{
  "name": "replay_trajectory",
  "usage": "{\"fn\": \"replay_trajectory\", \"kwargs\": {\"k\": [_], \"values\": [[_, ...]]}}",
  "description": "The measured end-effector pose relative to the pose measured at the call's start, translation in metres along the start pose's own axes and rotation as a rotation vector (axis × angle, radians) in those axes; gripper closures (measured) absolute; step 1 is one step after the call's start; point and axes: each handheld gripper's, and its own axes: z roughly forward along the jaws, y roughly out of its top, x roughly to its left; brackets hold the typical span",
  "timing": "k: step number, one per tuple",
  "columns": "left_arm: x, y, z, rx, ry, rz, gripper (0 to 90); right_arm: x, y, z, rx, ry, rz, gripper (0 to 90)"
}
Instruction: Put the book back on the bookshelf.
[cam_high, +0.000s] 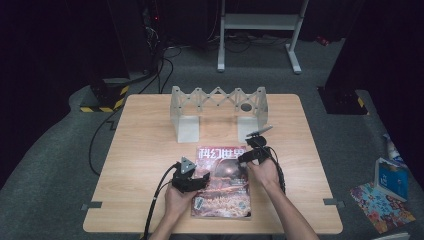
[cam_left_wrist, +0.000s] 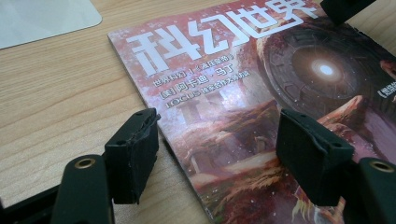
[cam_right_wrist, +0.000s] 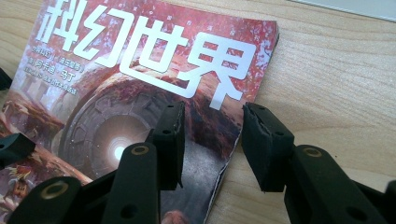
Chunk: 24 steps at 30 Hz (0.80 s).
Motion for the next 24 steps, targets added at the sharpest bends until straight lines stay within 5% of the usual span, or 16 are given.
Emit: {"fn": "replay_trajectory", "kwargs": {"k": [24], "values": [[-0.0012,-0.0002,0.0007,-0.005,0.002,0.003,30.7,0.0018,-0.0032,0.0058,0.041,-0.024,-0.018,58.9]]}}
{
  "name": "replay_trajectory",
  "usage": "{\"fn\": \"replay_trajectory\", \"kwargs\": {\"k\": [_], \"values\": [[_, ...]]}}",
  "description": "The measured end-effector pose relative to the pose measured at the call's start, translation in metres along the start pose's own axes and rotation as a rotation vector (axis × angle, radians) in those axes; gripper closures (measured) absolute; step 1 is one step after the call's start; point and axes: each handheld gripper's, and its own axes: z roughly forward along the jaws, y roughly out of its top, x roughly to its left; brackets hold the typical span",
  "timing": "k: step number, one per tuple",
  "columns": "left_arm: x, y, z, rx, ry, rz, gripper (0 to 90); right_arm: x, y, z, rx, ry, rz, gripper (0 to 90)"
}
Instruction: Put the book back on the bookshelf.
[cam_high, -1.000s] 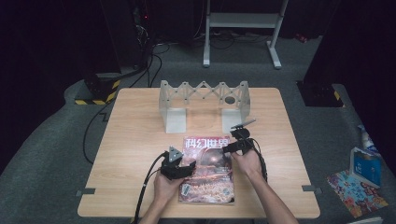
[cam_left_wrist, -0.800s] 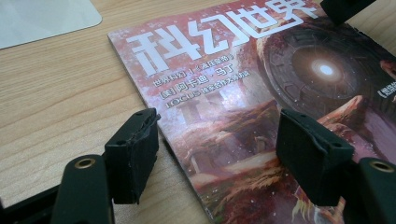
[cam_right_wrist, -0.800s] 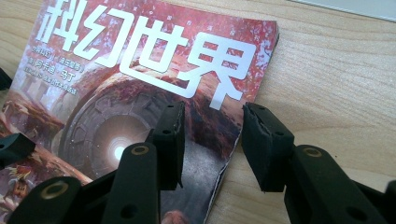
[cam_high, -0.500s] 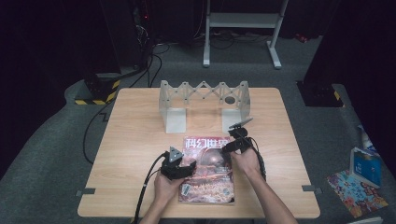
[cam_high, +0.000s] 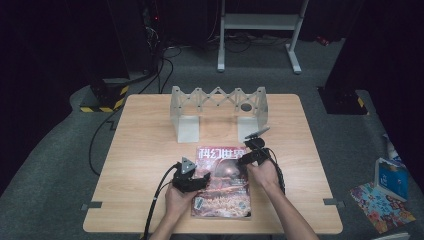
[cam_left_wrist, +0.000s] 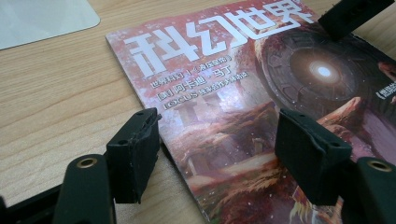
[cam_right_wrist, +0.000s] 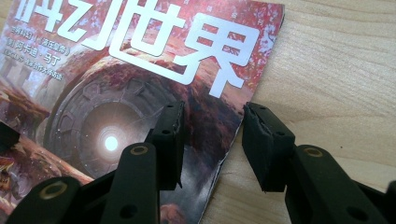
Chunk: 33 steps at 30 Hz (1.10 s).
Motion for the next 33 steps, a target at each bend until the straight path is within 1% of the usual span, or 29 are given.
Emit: {"fn": "replay_trajectory", "kwargs": {"k": [3,5,7,11,12,15,16,18,19,20,21,24,26,30,33], "values": [[0.000,0.000,0.000,0.000,0.002,0.001,30.6,-0.001,-0.003,0.000,-0.009,0.008,-0.001,58.9],[0.000,0.000,0.000,-0.002,0.003,-0.001,30.5,-0.001,-0.004,-0.001,-0.012,0.016,0.008,58.9],[0.000,0.000,0.000,-0.003,0.004,0.000,30.5,-0.001,-0.005,-0.002,-0.010,0.016,0.003,58.9],[-0.001,0.000,0.001,-0.004,0.006,0.002,30.3,0.001,-0.008,-0.003,-0.024,0.019,-0.011,59.0],[-0.001,0.000,0.001,-0.004,0.007,0.002,30.3,0.002,-0.008,-0.003,-0.025,0.019,-0.007,59.0],[-0.001,0.000,0.001,-0.004,0.006,0.004,30.2,0.001,-0.010,-0.004,-0.036,0.018,-0.024,59.3],[-0.001,0.000,0.001,-0.005,0.006,0.003,30.3,0.002,-0.010,-0.004,-0.036,0.019,-0.014,59.3],[-0.001,0.000,0.001,-0.006,0.006,0.003,30.2,0.001,-0.012,-0.006,-0.049,0.025,-0.021,59.5],[-0.001,0.000,0.001,-0.004,0.005,0.003,30.2,0.002,-0.013,-0.006,-0.055,0.033,-0.007,59.5],[-0.001,0.000,0.001,-0.004,0.006,0.002,30.2,0.001,-0.013,-0.007,-0.054,0.036,-0.011,60.5],[-0.001,0.000,0.001,-0.005,0.006,0.001,30.2,0.000,-0.014,-0.008,-0.047,0.054,0.000,60.3],[-0.001,0.000,0.001,-0.006,0.007,0.000,30.2,-0.002,-0.015,-0.007,-0.034,0.062,0.002,60.4],[-0.001,0.000,0.001,-0.006,0.007,0.000,30.2,-0.003,-0.015,-0.006,-0.039,0.070,0.009,60.4],[-0.001,0.000,0.001,-0.006,0.007,0.001,30.2,-0.002,-0.014,-0.006,-0.025,0.060,0.018,60.3],[-0.001,0.000,0.001,-0.006,0.007,0.001,30.3,-0.003,-0.011,-0.003,-0.014,0.028,0.018,59.4]]}}
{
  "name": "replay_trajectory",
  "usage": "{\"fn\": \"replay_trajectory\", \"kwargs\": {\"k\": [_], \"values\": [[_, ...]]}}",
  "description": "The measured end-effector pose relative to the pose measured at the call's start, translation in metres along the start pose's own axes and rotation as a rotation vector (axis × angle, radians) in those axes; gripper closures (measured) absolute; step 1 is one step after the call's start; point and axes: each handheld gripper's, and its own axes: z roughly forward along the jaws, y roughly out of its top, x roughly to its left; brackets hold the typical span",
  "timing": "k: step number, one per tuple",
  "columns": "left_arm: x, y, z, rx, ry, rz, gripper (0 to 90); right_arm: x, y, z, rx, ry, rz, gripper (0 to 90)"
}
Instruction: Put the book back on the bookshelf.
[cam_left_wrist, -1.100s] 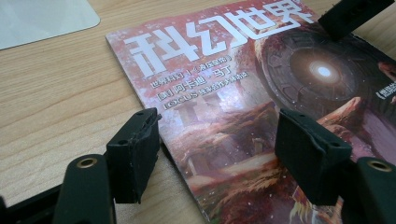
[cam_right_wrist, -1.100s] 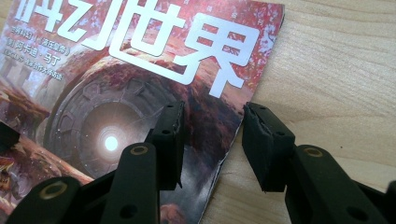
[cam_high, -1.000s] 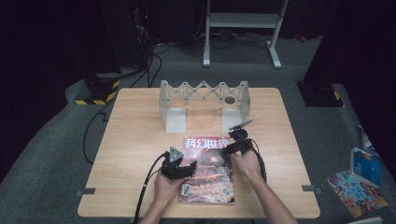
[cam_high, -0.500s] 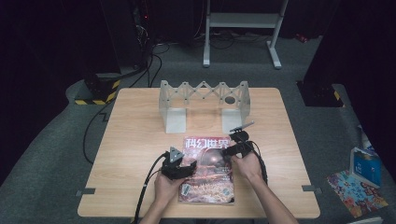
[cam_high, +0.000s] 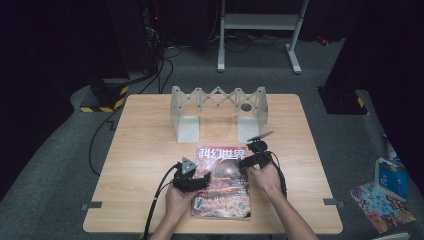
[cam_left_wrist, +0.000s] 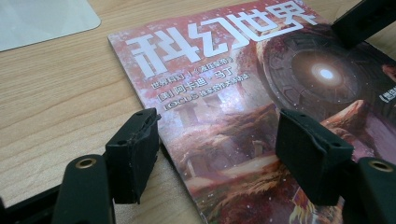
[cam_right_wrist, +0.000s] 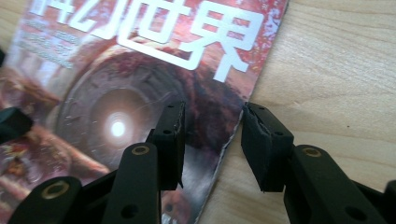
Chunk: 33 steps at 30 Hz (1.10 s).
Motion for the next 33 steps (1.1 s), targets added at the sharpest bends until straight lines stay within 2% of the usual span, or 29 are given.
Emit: {"fn": "replay_trajectory", "kwargs": {"k": [6,11,18,22,25,29,31,33], "values": [[0.000,0.000,0.000,-0.002,0.000,-0.002,30.2,-0.001,0.004,0.001,0.010,0.006,0.022,59.4],[0.000,0.000,0.000,-0.001,0.001,0.001,30.2,0.001,0.006,0.001,0.019,-0.003,0.021,59.7],[0.000,0.000,0.000,-0.001,0.003,0.000,30.2,-0.007,0.003,-0.003,-0.012,0.081,0.073,61.0],[0.000,0.000,0.000,-0.001,0.003,0.001,30.2,-0.007,0.001,-0.006,-0.030,0.085,0.062,61.2],[-0.001,0.000,0.000,-0.002,0.002,0.000,30.2,-0.006,-0.001,-0.005,-0.021,0.079,0.045,61.1],[-0.001,0.000,0.000,-0.003,0.003,0.001,30.3,-0.009,-0.004,-0.005,-0.027,0.100,0.052,61.0],[-0.001,0.000,0.000,-0.003,0.003,-0.001,30.2,-0.011,-0.005,-0.005,-0.036,0.121,0.070,61.0],[-0.001,0.000,0.000,-0.003,0.004,-0.001,30.2,-0.014,-0.005,-0.006,-0.044,0.164,0.103,61.0]]}}
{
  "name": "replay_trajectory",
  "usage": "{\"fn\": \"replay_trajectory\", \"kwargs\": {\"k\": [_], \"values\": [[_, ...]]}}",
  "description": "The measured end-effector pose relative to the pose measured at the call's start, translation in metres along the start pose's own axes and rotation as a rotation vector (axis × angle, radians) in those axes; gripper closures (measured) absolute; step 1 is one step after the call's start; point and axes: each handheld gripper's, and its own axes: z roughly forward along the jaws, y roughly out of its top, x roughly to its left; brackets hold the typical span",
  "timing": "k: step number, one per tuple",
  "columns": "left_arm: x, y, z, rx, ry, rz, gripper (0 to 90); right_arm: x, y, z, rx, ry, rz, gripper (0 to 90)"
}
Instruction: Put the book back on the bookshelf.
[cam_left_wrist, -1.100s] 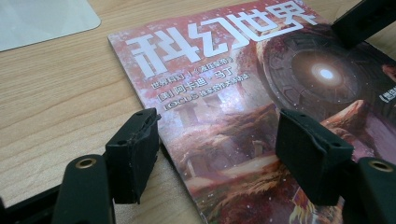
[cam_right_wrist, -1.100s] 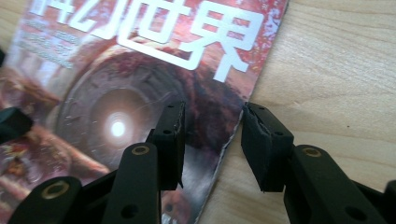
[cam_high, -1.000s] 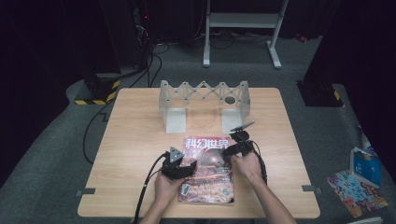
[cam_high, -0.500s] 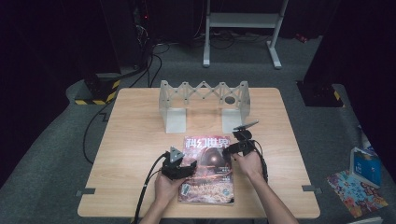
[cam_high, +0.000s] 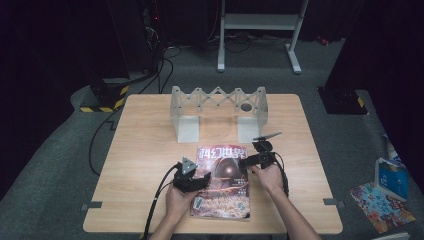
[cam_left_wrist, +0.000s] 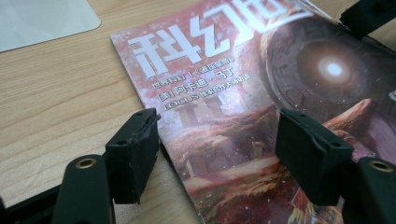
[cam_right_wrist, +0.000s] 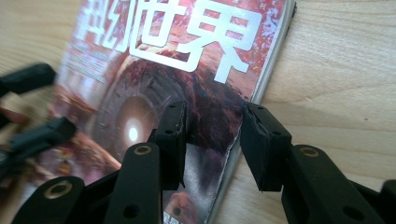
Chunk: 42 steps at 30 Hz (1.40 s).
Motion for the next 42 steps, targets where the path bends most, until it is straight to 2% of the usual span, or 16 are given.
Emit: {"fn": "replay_trajectory", "kwargs": {"k": [4,5,7,8,12,15,17,22,23,27,34,39,40,42], "values": [[0.000,0.000,0.000,0.000,0.001,-0.001,30.2,0.000,0.000,-0.002,-0.012,0.017,-0.008,61.0],[0.000,0.000,0.000,0.000,0.001,-0.001,30.2,0.002,0.000,-0.002,-0.019,0.023,0.003,61.0],[0.000,0.000,0.000,0.000,0.001,-0.001,30.2,0.001,-0.001,-0.003,-0.029,0.025,-0.014,60.9],[0.000,0.000,0.000,0.000,0.001,-0.001,30.2,0.003,-0.002,-0.003,-0.030,0.016,-0.022,60.8],[0.000,0.000,0.000,0.000,0.000,-0.001,30.3,0.006,-0.008,0.000,0.026,-0.050,-0.080,59.9],[0.000,0.000,0.000,-0.001,0.001,-0.001,30.3,0.001,-0.013,0.001,0.040,-0.031,-0.066,60.0],[0.000,0.000,0.000,-0.001,0.002,-0.002,30.3,0.000,-0.012,0.001,0.042,-0.017,-0.036,60.0],[-0.001,0.000,0.000,-0.002,0.005,-0.004,30.3,0.004,0.000,0.006,0.064,-0.073,-0.013,58.2],[-0.001,0.000,0.000,-0.002,0.004,-0.004,30.3,0.006,0.003,0.006,0.082,-0.084,-0.004,58.0],[-0.001,0.000,0.000,-0.003,0.006,-0.004,30.2,0.011,0.008,0.008,0.098,-0.119,-0.014,57.6],[-0.001,0.000,0.000,-0.002,0.011,-0.003,30.1,0.006,0.006,0.004,0.061,-0.063,0.012,60.7],[-0.001,0.000,0.000,-0.002,0.011,-0.005,30.1,0.005,0.003,-0.009,-0.002,0.065,0.008,64.1],[-0.001,0.000,0.000,-0.002,0.011,-0.004,30.1,0.008,0.002,-0.009,-0.005,0.064,-0.004,64.2],[-0.001,0.000,-0.001,-0.002,0.011,-0.005,30.1,0.012,0.001,-0.003,0.027,0.074,-0.024,64.1]]}}
